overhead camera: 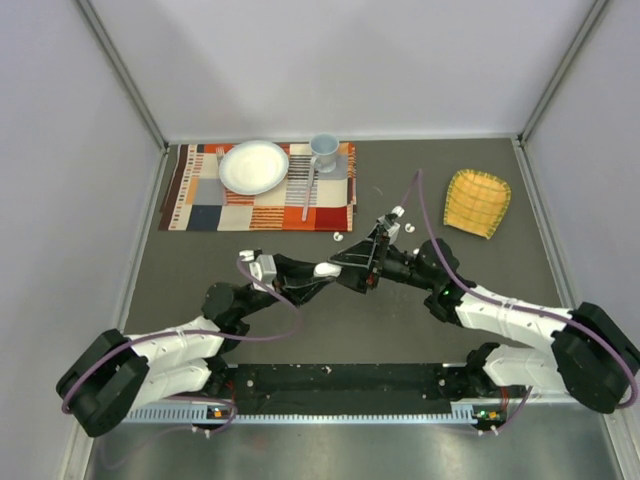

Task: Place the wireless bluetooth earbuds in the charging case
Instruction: Open the charging case.

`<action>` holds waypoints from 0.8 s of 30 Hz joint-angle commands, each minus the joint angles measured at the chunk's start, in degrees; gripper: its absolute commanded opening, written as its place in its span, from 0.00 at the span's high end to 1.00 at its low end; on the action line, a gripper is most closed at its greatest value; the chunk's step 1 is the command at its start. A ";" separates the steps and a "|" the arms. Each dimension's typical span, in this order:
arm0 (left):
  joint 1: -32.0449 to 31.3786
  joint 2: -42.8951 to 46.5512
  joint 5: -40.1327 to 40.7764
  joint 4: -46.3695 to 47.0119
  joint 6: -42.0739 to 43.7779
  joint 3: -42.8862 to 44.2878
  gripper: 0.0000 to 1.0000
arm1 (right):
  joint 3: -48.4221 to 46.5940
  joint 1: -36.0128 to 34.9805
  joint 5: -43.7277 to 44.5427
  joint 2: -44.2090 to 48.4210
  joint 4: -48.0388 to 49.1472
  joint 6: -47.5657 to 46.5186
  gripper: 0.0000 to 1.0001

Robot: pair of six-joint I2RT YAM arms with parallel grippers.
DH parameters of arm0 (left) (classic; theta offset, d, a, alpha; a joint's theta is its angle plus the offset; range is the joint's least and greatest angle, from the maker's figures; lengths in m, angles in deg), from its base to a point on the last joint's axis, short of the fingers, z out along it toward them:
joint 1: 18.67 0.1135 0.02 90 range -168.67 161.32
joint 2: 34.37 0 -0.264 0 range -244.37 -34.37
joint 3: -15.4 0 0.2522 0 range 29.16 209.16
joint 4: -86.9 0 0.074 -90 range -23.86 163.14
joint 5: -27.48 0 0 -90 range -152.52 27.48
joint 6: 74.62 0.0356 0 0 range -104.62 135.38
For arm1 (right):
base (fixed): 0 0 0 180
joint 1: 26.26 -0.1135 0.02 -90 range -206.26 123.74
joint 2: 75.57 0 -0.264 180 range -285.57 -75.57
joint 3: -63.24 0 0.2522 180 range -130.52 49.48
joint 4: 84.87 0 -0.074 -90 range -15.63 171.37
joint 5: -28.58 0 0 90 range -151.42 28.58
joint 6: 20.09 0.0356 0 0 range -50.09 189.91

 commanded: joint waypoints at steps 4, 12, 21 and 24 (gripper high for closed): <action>-0.56 -1.09 1.20 21.78 1.10 0.74 1.00 | 0.41 -0.62 -2.82 -3.35 15.55 7.67 0.47; -0.65 -1.71 1.46 21.78 1.10 0.92 1.00 | 0.41 -0.62 -1.50 0.78 8.70 4.51 0.71; -0.82 -3.03 0.49 21.78 -0.13 1.89 0.89 | -2.40 -0.62 -0.09 5.70 -4.39 -3.83 0.91; -1.00 -3.20 0.76 21.78 -0.40 2.06 0.89 | -2.93 -0.62 0.00 6.32 -4.76 -4.37 0.92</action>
